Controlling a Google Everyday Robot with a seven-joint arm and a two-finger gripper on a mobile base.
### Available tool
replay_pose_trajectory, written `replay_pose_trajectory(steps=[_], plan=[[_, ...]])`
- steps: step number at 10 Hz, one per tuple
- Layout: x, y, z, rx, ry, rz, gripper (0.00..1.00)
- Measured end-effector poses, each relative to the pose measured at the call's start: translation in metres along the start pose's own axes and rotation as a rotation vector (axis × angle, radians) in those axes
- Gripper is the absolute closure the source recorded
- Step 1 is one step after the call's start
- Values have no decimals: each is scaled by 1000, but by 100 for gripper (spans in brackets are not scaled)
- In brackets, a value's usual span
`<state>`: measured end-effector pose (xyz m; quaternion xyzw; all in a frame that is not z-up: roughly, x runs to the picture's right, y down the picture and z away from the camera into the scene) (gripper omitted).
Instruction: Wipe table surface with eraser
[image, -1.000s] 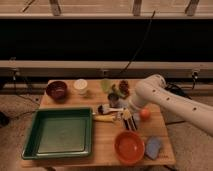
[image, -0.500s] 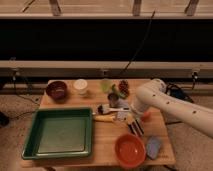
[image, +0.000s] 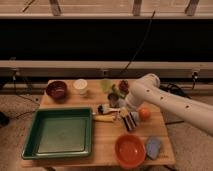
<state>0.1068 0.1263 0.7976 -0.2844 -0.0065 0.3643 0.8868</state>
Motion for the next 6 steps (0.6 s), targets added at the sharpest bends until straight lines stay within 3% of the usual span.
replay_pose_trajectory(steps=[3,6], plan=[[-34,41,6,-53,-45,-48,100],[-53,86,20,-136,-74,-88,100]])
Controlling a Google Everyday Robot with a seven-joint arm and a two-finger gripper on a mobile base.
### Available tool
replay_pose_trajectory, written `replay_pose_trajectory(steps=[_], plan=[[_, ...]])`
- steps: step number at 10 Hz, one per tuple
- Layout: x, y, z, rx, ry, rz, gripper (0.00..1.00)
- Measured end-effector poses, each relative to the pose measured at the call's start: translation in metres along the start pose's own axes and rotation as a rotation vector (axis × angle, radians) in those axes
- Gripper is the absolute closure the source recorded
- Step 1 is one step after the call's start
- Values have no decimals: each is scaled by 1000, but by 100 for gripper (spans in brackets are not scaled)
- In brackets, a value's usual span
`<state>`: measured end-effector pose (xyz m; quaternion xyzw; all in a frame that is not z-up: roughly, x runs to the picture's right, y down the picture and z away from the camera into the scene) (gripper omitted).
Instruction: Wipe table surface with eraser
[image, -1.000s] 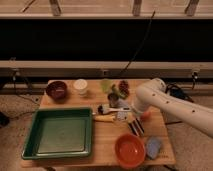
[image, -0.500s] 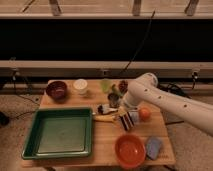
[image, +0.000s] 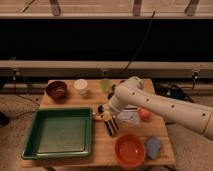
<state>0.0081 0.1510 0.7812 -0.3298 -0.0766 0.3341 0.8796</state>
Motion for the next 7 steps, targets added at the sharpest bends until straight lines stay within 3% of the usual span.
replay_pose_trajectory(steps=[3,7], plan=[[5,11,9,-34,2,-16,100],[48,-13,4,-10,53,15,100]])
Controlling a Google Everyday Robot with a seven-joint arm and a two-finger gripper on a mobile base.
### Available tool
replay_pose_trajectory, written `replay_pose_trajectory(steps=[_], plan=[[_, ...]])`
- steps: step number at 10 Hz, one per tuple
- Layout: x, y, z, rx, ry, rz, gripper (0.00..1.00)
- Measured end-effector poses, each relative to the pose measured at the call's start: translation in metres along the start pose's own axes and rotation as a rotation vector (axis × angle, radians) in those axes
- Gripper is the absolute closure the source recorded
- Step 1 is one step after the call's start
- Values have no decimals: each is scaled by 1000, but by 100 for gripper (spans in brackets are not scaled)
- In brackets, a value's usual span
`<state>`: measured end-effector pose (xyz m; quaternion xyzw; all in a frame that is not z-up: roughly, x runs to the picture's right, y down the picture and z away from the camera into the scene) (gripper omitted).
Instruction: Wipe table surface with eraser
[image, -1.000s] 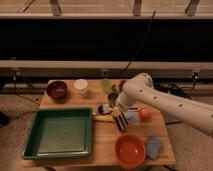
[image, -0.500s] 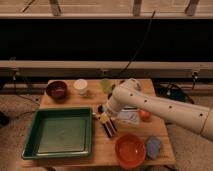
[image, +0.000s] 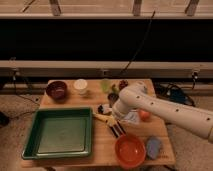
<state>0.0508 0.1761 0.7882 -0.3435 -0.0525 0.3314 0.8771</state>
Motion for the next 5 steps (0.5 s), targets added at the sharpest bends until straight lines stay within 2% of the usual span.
replay_pose_trajectory(steps=[2,5], plan=[[26,-16,-1,27,45,26,100],[43,-32,-4,70,71,48,100]])
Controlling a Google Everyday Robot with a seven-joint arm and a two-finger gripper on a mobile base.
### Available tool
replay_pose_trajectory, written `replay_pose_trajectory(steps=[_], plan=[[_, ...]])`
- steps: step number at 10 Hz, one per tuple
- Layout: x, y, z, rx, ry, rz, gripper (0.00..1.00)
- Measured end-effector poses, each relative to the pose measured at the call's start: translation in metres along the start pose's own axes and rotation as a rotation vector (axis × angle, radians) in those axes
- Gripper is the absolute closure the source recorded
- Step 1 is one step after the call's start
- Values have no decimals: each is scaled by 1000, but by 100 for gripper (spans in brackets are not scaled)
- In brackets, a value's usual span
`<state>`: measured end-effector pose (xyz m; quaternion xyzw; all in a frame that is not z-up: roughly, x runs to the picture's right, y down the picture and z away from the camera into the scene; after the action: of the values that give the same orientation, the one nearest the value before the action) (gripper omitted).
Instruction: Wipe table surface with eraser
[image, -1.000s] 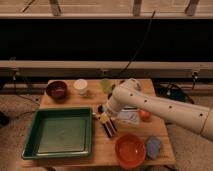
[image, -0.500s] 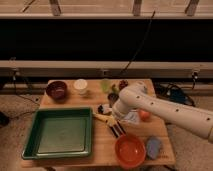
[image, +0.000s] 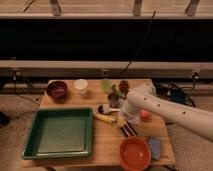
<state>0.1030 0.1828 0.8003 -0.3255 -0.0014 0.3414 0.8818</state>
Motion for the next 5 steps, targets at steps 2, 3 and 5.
replay_pose_trajectory(steps=[2,3,5], plan=[[6,-10,-2,23,12,9,100],[8,-16,-3,35,18,15,100],[8,-27,-4,55,24,22,100]])
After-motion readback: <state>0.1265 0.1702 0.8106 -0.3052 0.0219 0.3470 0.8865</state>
